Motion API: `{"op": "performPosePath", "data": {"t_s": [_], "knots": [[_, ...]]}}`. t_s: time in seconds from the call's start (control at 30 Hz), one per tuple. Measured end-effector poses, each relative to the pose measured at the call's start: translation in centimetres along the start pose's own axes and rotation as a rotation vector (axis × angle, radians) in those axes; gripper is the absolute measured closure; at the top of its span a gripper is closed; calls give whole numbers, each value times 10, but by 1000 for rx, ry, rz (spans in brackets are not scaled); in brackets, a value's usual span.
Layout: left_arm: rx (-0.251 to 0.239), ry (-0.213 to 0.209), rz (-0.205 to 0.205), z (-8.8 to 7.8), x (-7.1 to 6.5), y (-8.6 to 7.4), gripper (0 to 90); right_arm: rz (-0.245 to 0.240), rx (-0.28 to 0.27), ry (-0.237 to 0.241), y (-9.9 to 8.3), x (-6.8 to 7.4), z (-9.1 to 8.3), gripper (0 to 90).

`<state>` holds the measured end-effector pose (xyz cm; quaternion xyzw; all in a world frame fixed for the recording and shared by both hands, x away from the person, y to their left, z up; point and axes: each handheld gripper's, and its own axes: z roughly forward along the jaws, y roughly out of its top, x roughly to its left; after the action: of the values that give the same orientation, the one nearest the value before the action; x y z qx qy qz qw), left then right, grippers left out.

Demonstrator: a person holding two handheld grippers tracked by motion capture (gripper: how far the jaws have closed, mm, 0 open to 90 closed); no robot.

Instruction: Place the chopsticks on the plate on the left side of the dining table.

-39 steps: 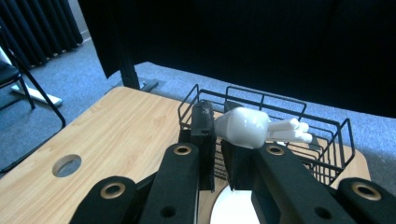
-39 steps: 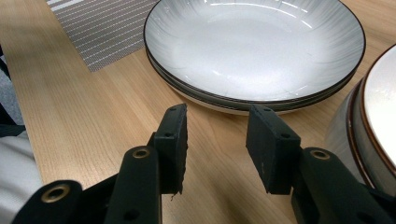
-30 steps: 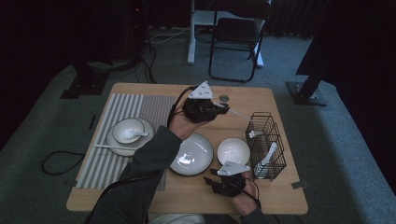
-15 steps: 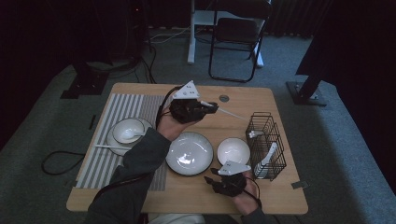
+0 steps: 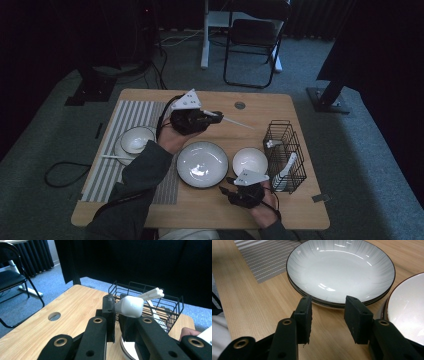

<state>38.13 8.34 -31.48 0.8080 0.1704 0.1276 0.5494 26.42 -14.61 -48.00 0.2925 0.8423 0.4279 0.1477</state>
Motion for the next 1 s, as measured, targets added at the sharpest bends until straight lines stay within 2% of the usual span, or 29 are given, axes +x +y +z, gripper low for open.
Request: {"op": "performPosePath", "data": {"t_s": [0.27, 0.63, 0.73, 1.0], "knots": [[-7, 10, -13, -11, 1, -8, 840, -22, 1, 0, 9, -1, 1, 572], [-7, 25, -23, -25, 4, -20, 840, -28, -4, -5, 16, -5, 2, 569], [-10, 30, -30, -31, 6, -25, 840, -52, 0, -7, 22, -6, 2, 569], [-3, 38, -32, -40, 6, -35, 840, -75, 0, -15, 31, -10, 1, 572]]}}
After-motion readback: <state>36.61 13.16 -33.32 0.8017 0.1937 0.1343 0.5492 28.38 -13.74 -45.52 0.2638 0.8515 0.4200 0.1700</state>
